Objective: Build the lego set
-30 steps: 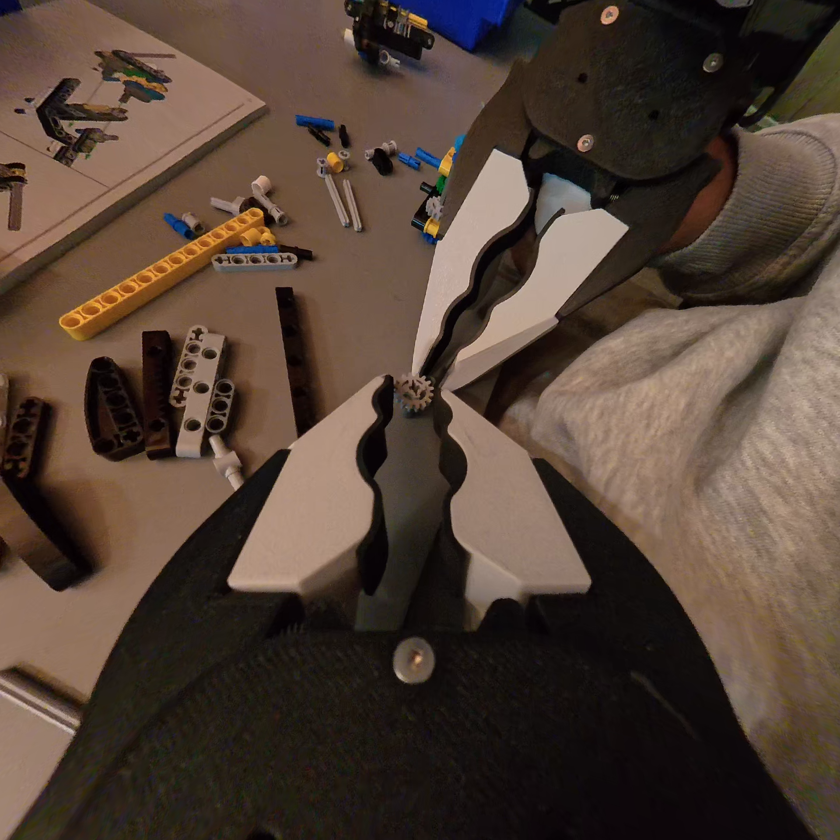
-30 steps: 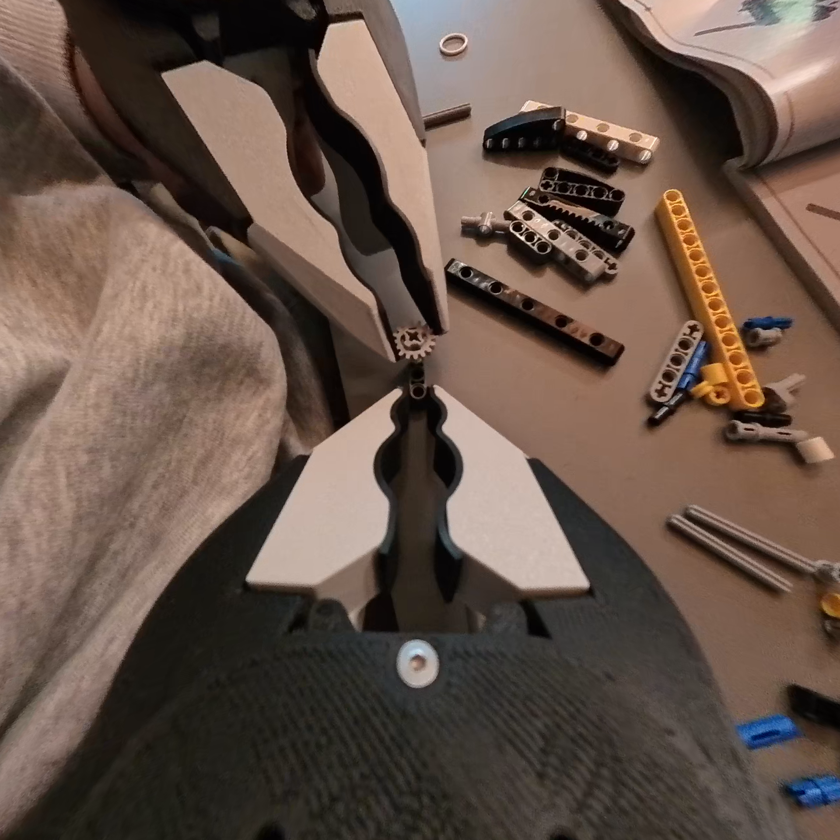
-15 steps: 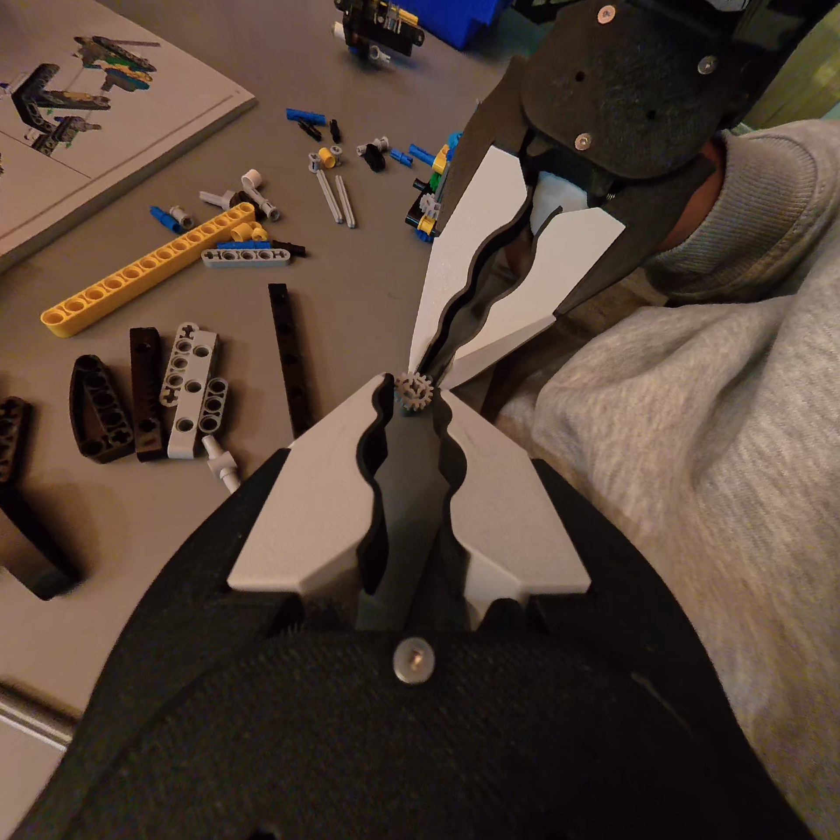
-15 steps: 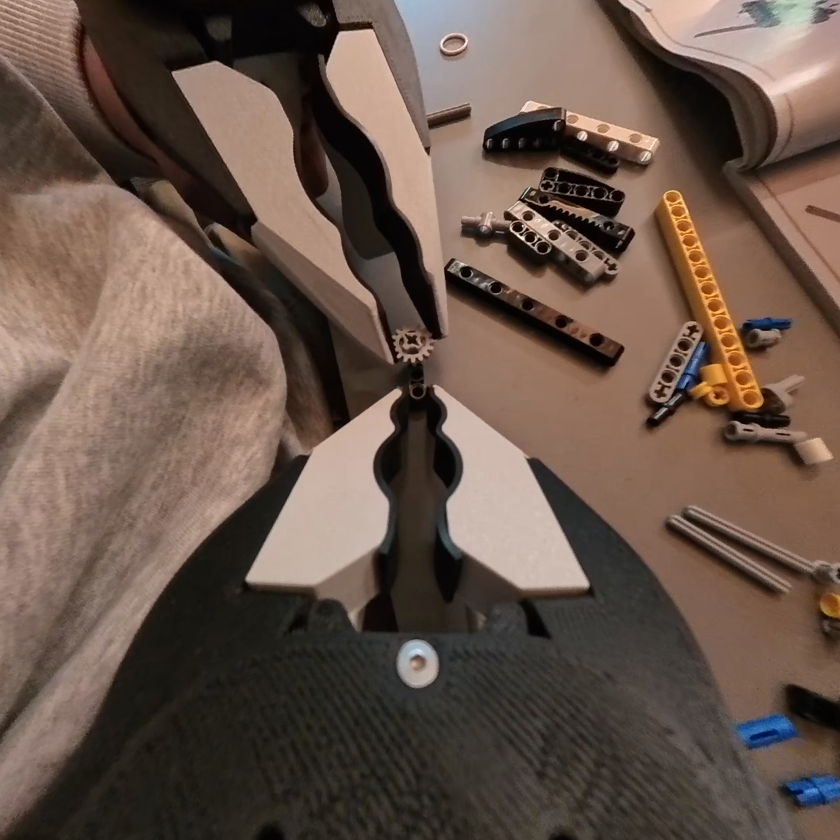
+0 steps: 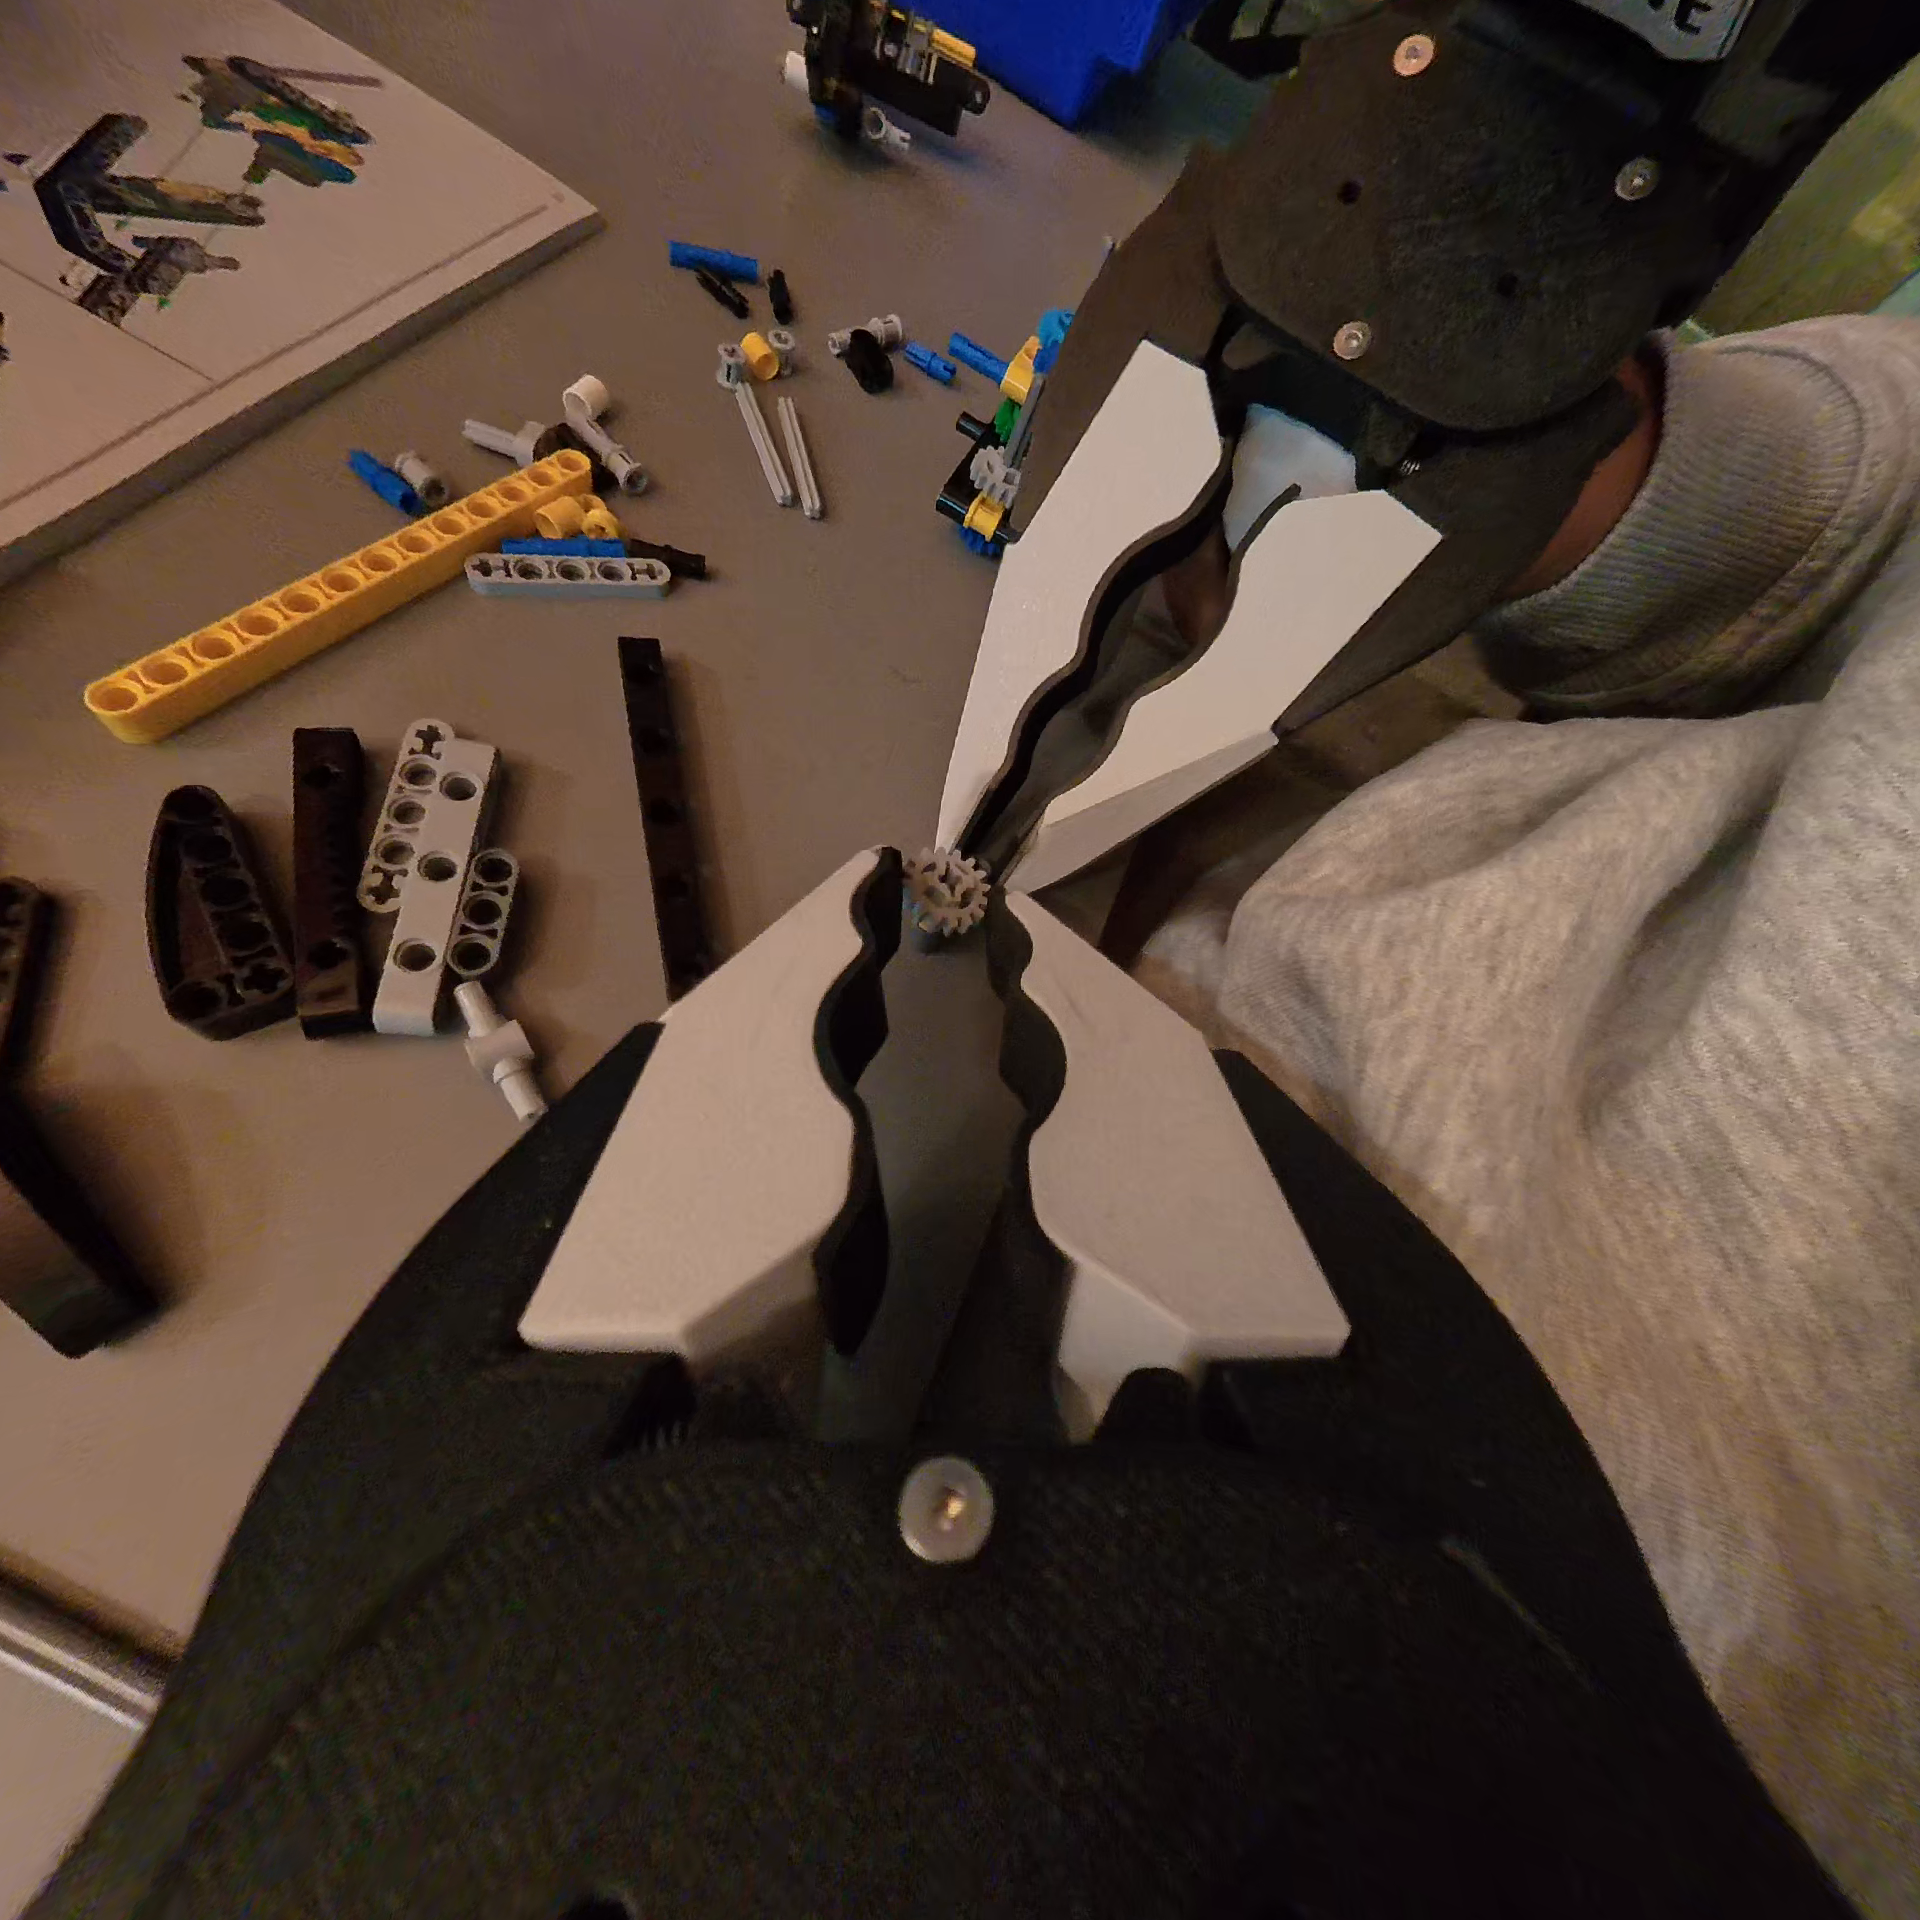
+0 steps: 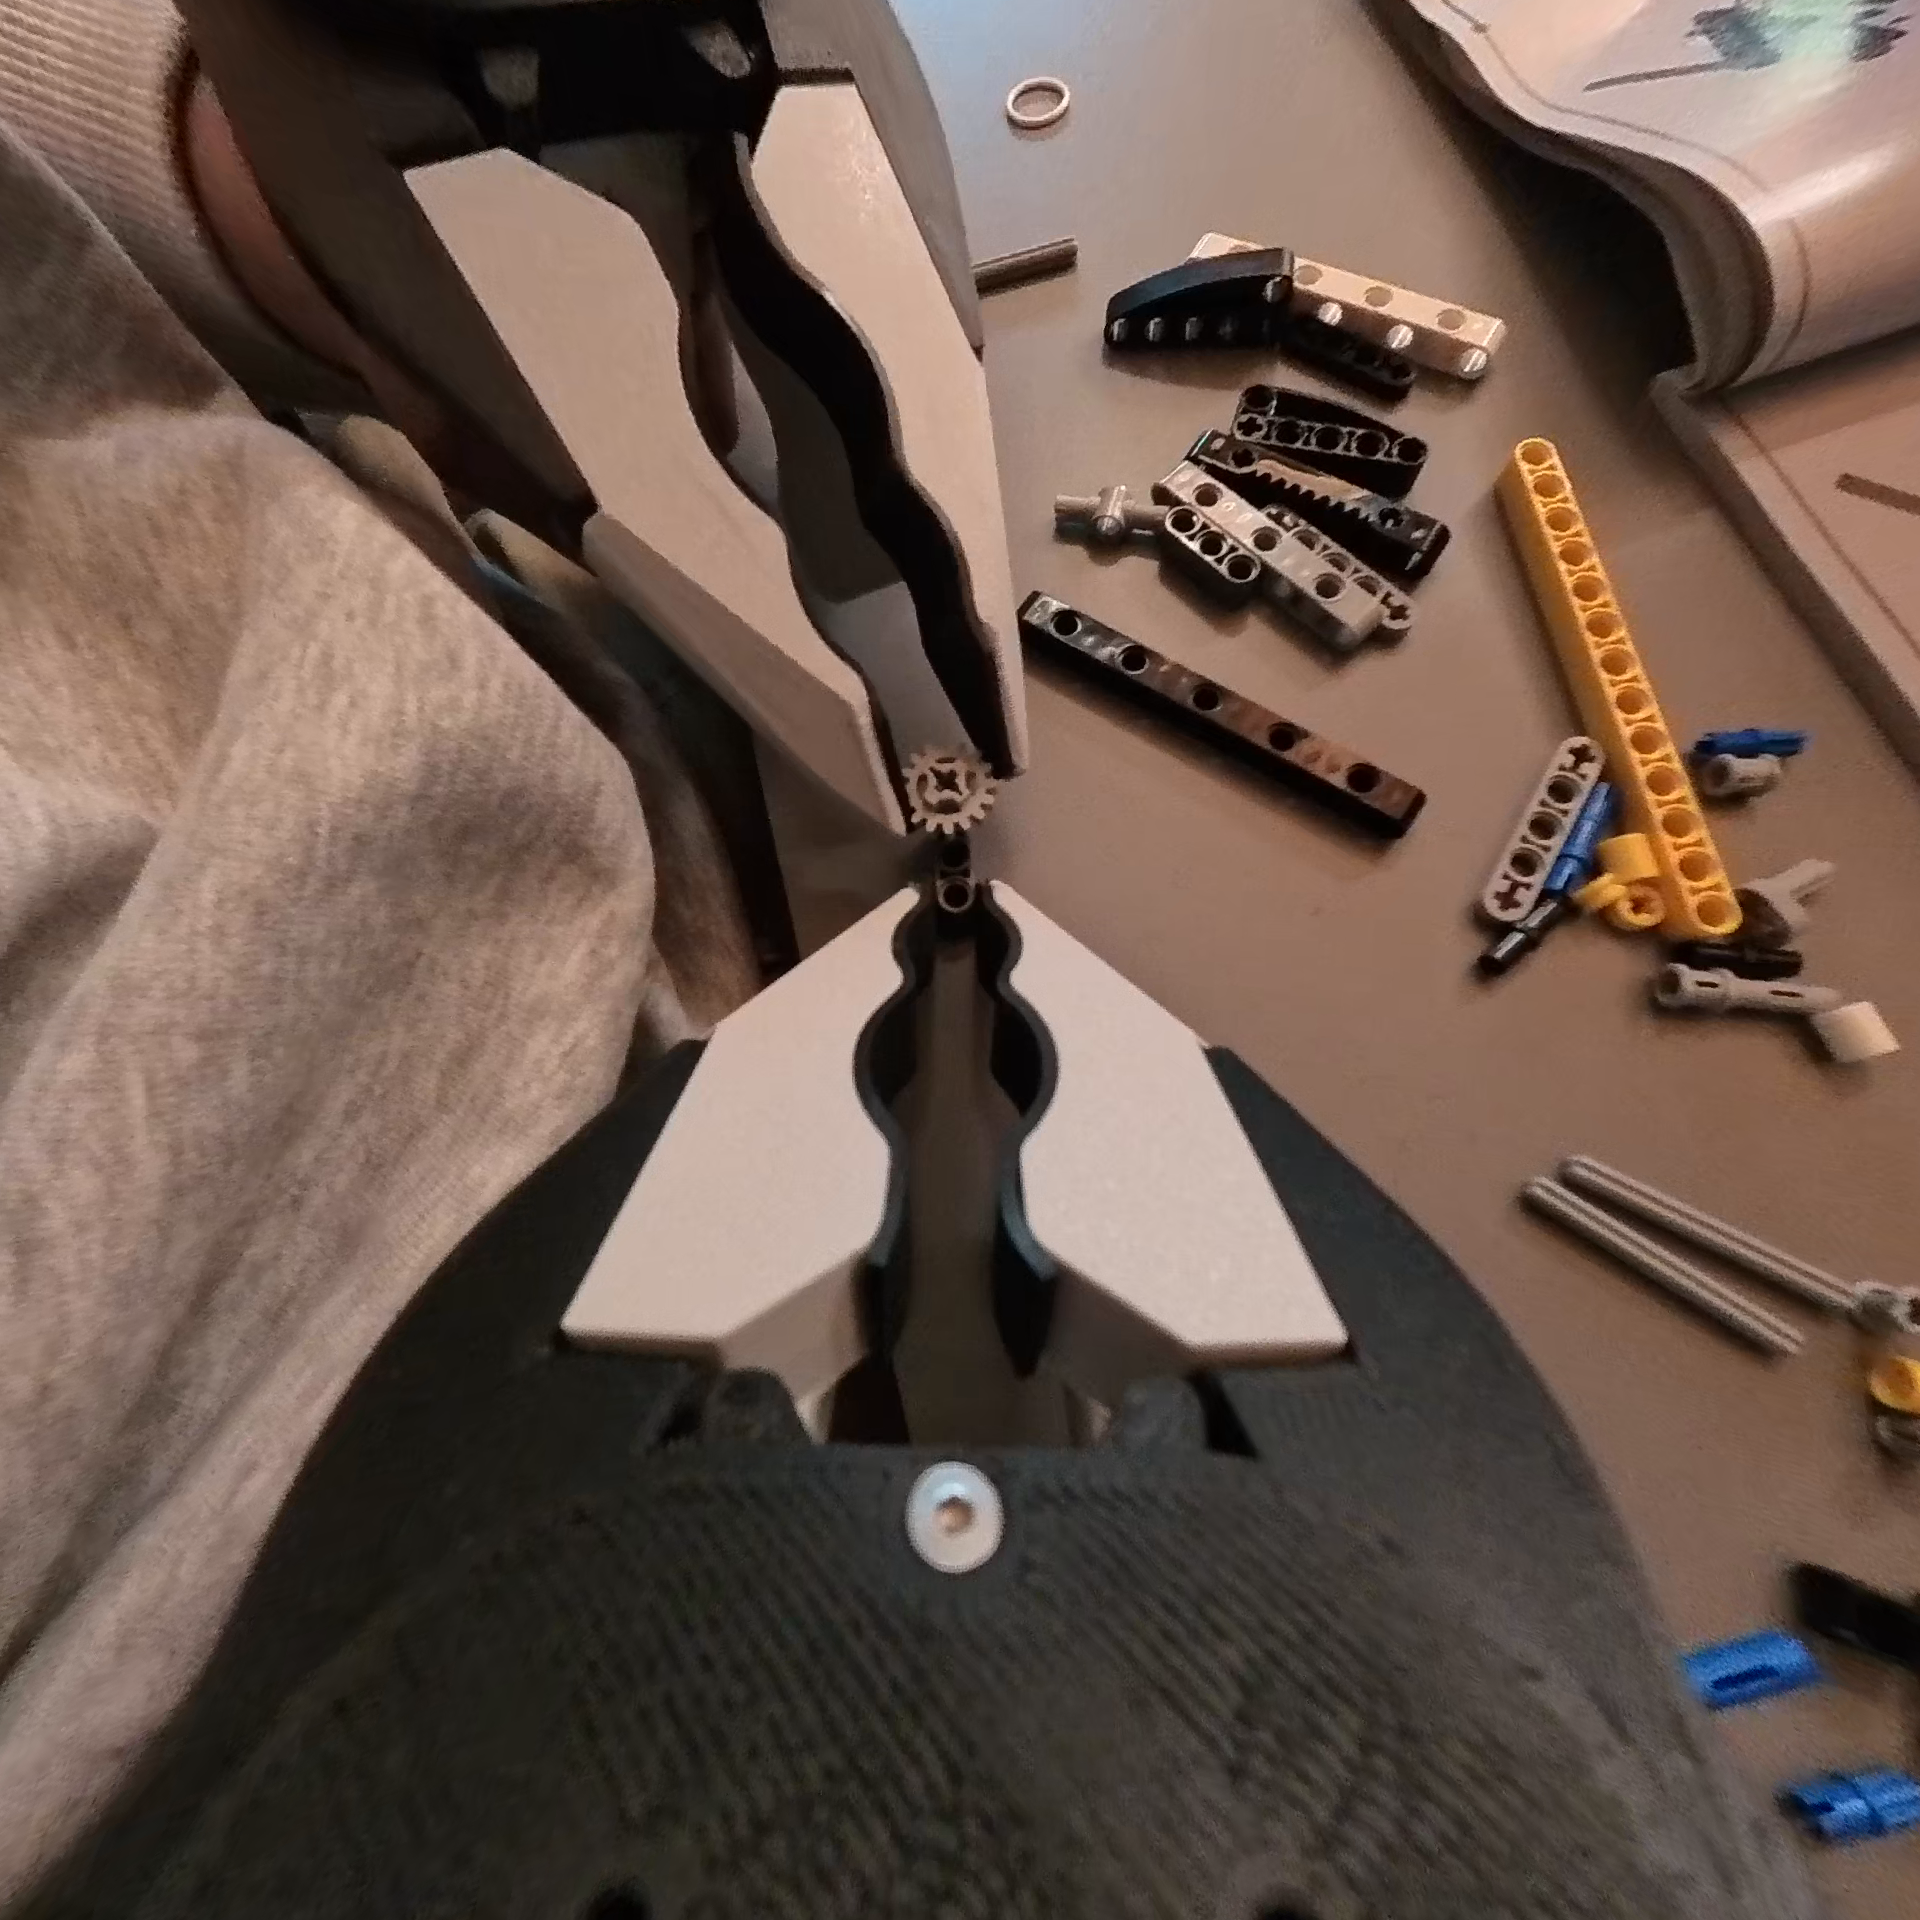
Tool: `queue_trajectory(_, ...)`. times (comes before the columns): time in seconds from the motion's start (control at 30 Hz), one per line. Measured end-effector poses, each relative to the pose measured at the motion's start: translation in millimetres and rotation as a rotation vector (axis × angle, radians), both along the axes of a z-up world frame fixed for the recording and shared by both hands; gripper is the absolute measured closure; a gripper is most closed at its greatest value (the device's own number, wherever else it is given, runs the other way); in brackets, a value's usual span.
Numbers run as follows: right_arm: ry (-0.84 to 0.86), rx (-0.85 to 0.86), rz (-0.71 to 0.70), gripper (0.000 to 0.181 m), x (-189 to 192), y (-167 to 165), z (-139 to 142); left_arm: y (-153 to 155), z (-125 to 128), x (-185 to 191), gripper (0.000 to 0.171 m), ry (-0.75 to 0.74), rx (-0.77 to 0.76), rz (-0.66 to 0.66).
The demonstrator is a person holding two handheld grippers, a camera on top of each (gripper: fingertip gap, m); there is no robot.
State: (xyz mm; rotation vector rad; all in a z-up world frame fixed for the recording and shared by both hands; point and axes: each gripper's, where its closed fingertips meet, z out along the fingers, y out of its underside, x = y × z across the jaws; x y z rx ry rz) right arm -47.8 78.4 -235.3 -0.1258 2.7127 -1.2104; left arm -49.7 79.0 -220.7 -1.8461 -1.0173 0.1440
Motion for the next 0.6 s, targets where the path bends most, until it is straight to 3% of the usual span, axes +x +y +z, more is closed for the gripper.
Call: queue_trajectory(0.6,0.006,-0.002,-0.001,0.175,-0.1,-0.1,-0.1,0.1,-0.9,0.3,0.157,-0.041,0.056,0.017)
